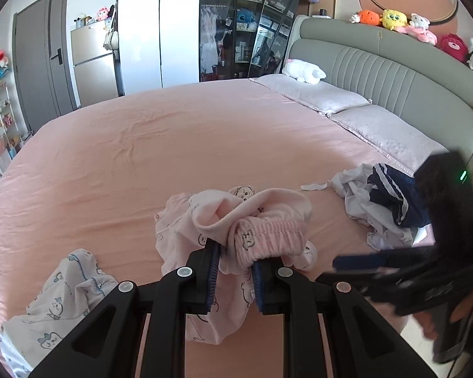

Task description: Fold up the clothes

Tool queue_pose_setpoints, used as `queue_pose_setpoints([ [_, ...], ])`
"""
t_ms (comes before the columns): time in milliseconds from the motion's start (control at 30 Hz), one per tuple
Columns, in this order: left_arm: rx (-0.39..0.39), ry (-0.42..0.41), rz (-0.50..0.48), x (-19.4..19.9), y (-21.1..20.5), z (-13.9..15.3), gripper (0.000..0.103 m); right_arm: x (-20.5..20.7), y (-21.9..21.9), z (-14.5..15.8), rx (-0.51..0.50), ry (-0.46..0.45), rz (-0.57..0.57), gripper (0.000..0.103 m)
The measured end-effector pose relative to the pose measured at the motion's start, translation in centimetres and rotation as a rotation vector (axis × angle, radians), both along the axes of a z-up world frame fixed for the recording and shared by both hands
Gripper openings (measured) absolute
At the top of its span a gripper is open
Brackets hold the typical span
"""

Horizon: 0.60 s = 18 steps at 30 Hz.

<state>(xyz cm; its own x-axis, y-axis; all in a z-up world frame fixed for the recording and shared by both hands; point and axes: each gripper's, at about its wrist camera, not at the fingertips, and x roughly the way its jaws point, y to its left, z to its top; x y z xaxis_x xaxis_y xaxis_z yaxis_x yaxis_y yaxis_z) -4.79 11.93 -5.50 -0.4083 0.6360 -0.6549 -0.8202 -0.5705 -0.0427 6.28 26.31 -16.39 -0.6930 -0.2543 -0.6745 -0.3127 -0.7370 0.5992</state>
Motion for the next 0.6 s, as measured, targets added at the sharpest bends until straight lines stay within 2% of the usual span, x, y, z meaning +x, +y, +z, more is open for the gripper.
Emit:
queue_pose_setpoints([
  [67, 0.006, 0.007, -0.003, 0.1, 0.1, 0.5, 0.016, -0.2, -0.3, -1.3, 0.01, -0.023, -0.026, 0.072],
  [167, 0.02, -0.006, -0.015, 0.0, 0.3, 1.1, 0.016, -1.2, -1.5, -2.5, 0.096, -0.068, -0.047, 0.072],
  [300, 0.029, -0.022, -0.014, -0.1, 0.5, 1.4, 0.016, -2.9, -3.0, -2.7, 0.183, -0.046, -0.042, 0.072],
  [600, 0.02, -0.034, -0.007, -0.5, 0.4, 1.9, 0.016, -5.9, -4.2, -3.6, 0.285, -0.03, -0.078, 0.072],
])
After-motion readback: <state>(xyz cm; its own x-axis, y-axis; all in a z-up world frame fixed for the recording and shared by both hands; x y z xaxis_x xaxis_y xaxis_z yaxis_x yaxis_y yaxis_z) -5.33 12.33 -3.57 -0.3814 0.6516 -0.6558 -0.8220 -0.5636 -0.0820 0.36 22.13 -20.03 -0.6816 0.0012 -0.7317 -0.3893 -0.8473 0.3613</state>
